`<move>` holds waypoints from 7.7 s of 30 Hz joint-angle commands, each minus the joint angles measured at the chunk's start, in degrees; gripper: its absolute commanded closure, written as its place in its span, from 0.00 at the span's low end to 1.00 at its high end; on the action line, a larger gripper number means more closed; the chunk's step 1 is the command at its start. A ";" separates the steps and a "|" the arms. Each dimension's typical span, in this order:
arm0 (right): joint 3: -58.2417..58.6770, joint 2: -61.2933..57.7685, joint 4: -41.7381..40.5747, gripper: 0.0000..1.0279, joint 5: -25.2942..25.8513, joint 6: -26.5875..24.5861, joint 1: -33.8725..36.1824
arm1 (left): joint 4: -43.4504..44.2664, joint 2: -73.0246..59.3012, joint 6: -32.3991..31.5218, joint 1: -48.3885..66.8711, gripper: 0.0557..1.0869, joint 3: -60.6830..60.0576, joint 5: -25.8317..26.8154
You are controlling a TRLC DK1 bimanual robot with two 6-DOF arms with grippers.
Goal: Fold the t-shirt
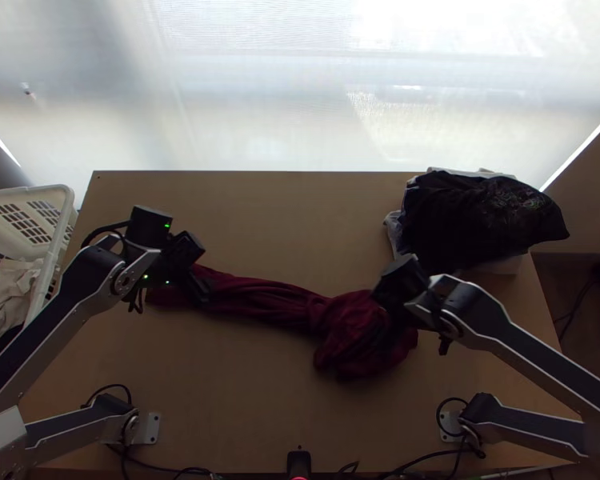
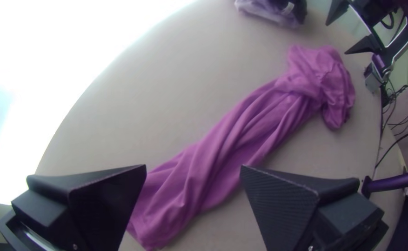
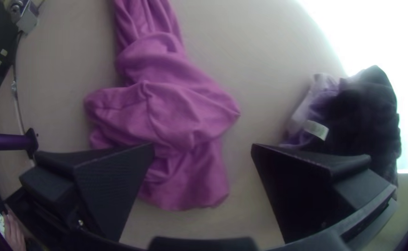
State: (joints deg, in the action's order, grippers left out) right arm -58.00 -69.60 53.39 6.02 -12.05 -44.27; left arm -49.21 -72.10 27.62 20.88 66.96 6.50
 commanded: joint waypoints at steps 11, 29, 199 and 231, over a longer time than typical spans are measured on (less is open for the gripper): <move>1.04 -13.72 -4.96 0.27 -9.80 3.27 -2.22 | 5.00 4.51 5.34 -9.72 0.05 -11.59 -2.64; 3.07 -10.20 -7.51 0.97 -12.79 3.97 -0.38 | 17.83 10.57 25.21 -10.60 0.05 -30.66 -4.22; -3.44 -6.77 -22.36 0.97 -11.82 6.43 14.48 | 13.88 2.84 -5.20 11.72 0.92 -27.76 -5.01; -30.60 21.35 13.50 0.97 -14.90 7.31 25.64 | -31.82 17.25 0.60 -24.93 0.92 39.65 6.33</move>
State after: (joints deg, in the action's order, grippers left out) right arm -80.53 -52.14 63.66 -8.84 -8.05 -26.50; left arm -81.14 -54.22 28.73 6.52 92.99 12.71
